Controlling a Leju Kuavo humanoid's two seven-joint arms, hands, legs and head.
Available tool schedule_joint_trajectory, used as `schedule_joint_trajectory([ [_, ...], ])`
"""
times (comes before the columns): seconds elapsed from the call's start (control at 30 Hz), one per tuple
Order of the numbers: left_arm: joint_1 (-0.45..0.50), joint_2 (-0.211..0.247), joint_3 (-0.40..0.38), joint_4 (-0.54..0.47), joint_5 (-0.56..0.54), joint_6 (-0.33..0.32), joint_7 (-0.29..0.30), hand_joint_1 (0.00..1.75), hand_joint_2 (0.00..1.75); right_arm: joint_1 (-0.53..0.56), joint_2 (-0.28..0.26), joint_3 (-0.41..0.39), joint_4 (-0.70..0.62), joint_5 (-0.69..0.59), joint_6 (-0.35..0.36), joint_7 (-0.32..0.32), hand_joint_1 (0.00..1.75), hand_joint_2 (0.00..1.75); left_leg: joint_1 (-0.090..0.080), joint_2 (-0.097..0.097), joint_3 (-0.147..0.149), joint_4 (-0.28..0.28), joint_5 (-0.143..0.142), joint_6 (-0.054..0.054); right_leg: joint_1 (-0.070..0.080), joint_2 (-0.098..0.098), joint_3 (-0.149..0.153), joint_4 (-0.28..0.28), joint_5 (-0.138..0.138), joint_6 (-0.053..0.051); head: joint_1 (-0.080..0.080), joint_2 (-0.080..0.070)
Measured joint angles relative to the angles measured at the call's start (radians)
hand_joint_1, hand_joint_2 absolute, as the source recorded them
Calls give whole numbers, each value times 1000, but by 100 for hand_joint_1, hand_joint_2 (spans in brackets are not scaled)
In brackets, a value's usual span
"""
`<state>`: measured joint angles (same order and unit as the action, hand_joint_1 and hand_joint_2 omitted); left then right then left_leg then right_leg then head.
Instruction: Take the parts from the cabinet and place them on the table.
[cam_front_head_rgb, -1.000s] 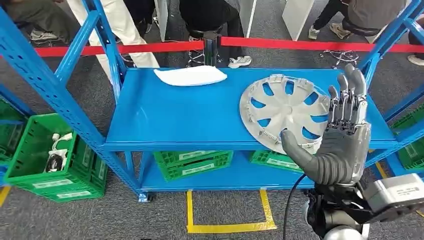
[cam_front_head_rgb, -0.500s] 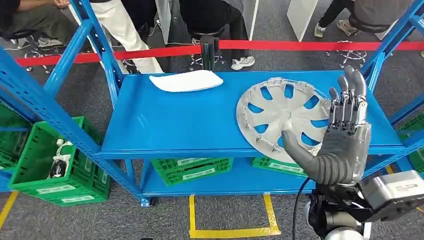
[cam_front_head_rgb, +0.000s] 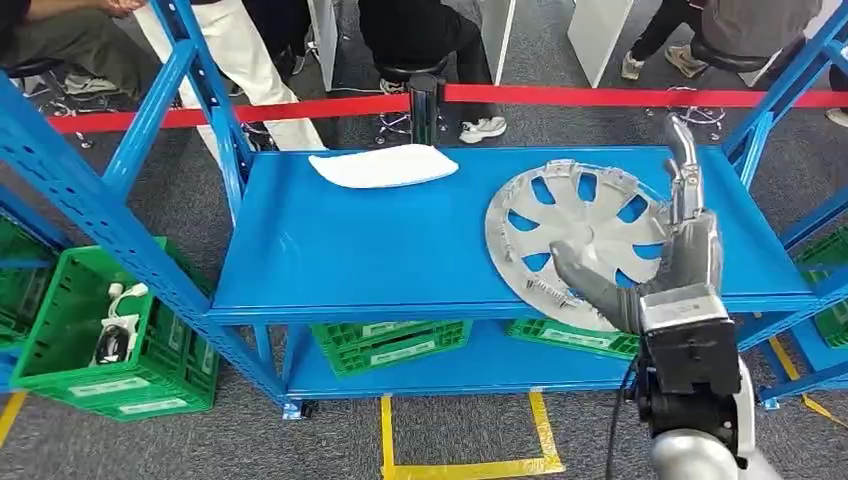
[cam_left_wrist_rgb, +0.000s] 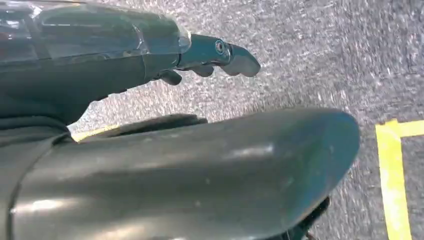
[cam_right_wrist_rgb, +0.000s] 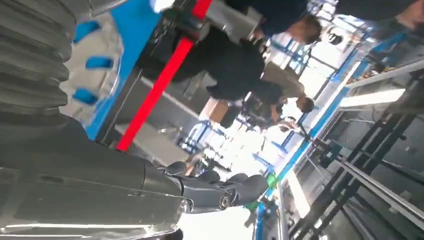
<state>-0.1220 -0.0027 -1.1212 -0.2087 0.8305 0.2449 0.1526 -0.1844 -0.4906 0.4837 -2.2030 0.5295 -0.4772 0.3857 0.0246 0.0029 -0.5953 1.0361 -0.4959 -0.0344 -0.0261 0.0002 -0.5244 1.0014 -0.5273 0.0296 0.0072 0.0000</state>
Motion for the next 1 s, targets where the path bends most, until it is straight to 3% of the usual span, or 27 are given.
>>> schedule_joint_trajectory([
  [0.17,-1,14,-3,0,-26,-15,-3,0,0,-8,-58,-38,27,130,131,145,0,175,-3,-3,1,0,-1,3,-2,-1,1,-1,-1,5,-2,0],
  [0.3,-1,28,-8,0,-39,-33,30,0,0,-28,-151,-93,45,158,339,264,0,175,-4,-5,1,1,-1,4,-2,-2,2,-1,-1,6,-3,0],
  [0.43,-1,29,-8,0,-35,-45,52,0,0,-94,-254,-141,95,145,572,307,0,175,-4,-4,1,1,0,4,-2,-2,2,-1,-1,7,-4,0],
  [0.47,-1,27,-8,0,-33,-45,53,0,0,-114,-275,-148,110,157,623,310,0,0,-4,-4,1,1,0,4,-2,-2,2,-1,-1,7,-4,0],
  [0.53,-1,23,-8,0,-28,-46,44,0,0,-150,-314,-161,145,221,787,312,0,0,-4,-5,1,1,0,4,-3,-2,2,-1,-1,7,-4,0],
  [0.57,-1,19,-8,0,-28,-46,33,0,0,-165,-335,-168,165,256,884,313,0,175,-4,-5,1,1,0,4,-3,-3,2,-1,-1,7,-5,0],
  [0.63,0,11,-8,0,-37,-43,13,0,0,-192,-383,-180,206,315,1030,313,0,175,-5,-6,1,1,0,5,-3,-5,2,-1,-1,7,-4,0],
  [0.7,0,6,-8,0,-49,-43,3,0,0,-219,-420,-185,235,339,1085,313,0,175,-5,-6,0,1,0,5,-3,-5,2,-1,-1,7,-4,0],
  [1.0,-1,-3,-13,0,-58,-43,-3,0,0,-264,-499,-185,307,349,1108,313,0,175,-5,-2,1,1,-2,7,-3,-5,3,-1,-2,9,-5,0],
])
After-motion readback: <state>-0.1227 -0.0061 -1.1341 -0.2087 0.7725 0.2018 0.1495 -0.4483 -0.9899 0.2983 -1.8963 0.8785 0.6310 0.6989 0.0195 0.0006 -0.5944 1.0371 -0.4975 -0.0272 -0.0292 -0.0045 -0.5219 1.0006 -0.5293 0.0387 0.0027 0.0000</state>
